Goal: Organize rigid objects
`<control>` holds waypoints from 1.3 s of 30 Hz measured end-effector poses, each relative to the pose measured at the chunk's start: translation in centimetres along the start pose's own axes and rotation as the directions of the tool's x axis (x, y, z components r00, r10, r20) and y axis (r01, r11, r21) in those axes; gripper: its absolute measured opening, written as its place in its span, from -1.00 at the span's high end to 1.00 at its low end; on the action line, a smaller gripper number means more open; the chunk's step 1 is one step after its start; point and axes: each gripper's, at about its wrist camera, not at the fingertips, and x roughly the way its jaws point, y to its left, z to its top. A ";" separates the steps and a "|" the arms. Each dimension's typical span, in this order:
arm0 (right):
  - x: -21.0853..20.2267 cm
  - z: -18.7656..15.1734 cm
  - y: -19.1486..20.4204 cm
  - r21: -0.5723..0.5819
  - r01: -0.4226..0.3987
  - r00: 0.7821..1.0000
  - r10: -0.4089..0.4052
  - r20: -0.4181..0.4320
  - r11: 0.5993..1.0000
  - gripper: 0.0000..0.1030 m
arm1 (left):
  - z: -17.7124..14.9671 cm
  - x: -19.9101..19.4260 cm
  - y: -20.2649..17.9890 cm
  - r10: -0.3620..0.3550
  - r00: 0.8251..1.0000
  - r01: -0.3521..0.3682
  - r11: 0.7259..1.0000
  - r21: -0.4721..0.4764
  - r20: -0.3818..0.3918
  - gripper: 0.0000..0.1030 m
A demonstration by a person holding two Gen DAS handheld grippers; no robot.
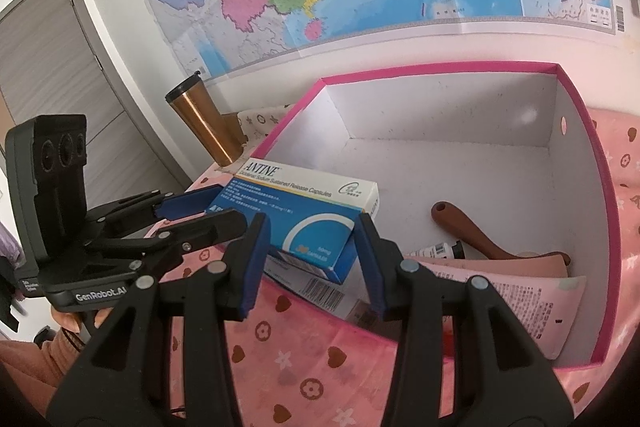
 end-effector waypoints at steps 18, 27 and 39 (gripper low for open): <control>1.2 0.4 -0.4 0.014 0.014 0.999 -0.013 -0.039 1.000 0.10 | -0.3 1.4 0.9 0.010 0.999 -0.011 1.000 -0.017 -0.040 0.07; 1.7 0.2 -0.4 0.015 0.010 0.999 -0.010 -0.042 1.000 0.10 | -0.4 1.6 0.6 0.022 0.999 -0.022 1.000 -0.007 -0.041 0.07; -2.0 -2.0 1.7 -0.089 0.052 0.998 -0.050 0.028 0.995 -0.21 | -2.5 -2.0 -0.9 0.029 0.998 -0.031 0.999 0.040 0.054 -0.59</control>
